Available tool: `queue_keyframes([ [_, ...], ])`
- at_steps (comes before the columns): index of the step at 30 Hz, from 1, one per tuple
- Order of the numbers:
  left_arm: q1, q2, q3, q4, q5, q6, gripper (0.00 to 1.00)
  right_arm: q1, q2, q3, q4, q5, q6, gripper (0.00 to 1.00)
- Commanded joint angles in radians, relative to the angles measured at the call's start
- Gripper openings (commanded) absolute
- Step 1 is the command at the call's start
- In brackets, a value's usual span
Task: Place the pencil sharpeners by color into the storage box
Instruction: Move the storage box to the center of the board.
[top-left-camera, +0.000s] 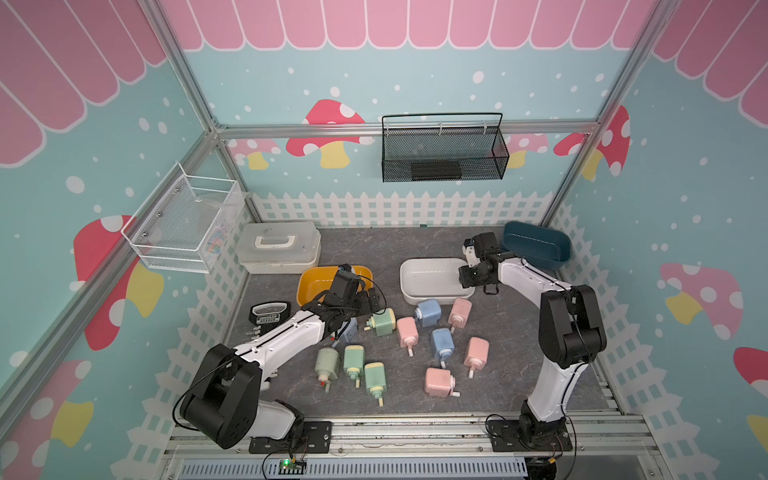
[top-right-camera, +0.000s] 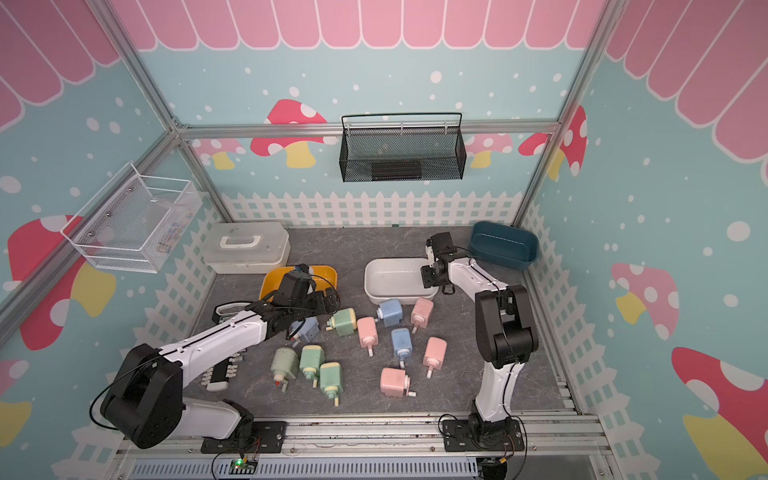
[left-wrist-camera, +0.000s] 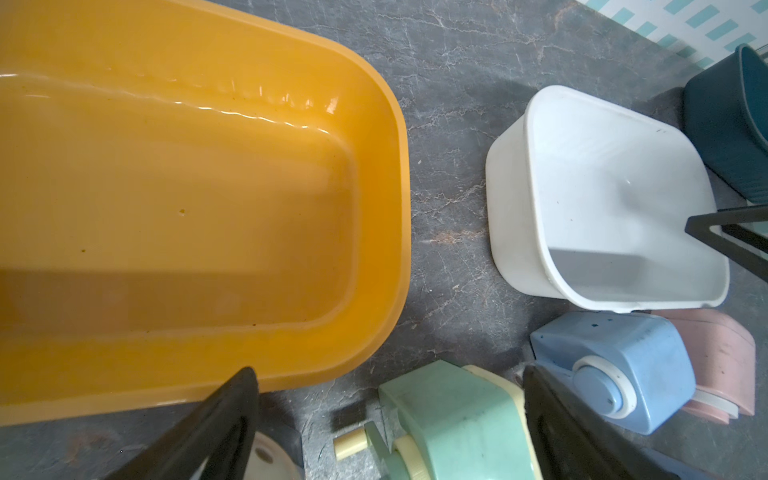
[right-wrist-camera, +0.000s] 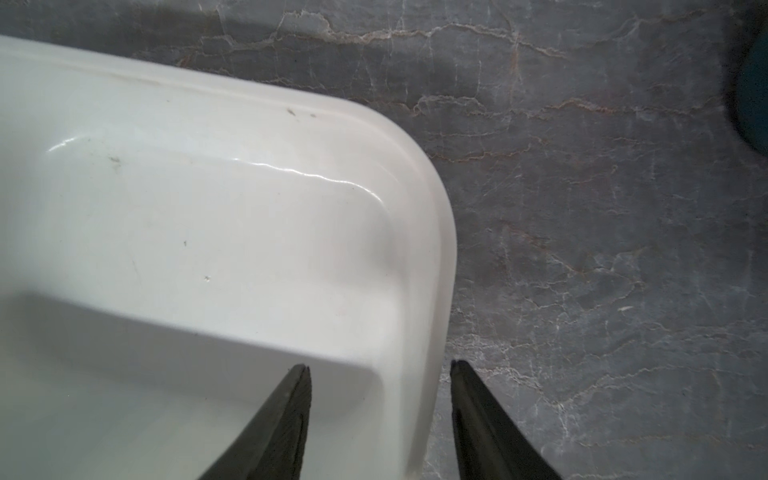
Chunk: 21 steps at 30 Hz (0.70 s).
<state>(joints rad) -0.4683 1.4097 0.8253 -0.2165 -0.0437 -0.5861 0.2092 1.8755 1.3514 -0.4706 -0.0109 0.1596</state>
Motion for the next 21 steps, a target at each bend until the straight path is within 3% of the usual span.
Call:
queue_keyframes([
  [1, -0.006, 0.016, 0.029, -0.009, -0.018, -0.027, 0.99, -0.001, 0.017, 0.022, -0.008, 0.032, -0.01, 0.48],
  [7, -0.006, 0.025, 0.036, -0.005, -0.032, -0.045, 0.99, -0.004, 0.019, 0.02, -0.003, 0.103, 0.013, 0.43],
  [12, -0.006, 0.02, 0.028, 0.02, -0.053, -0.065, 0.99, -0.001, 0.019, 0.003, 0.038, 0.018, 0.029, 0.29],
  [21, -0.006, -0.001, -0.015, 0.109, -0.007, -0.034, 0.99, -0.001, 0.008, -0.034, 0.065, 0.012, 0.015, 0.04],
])
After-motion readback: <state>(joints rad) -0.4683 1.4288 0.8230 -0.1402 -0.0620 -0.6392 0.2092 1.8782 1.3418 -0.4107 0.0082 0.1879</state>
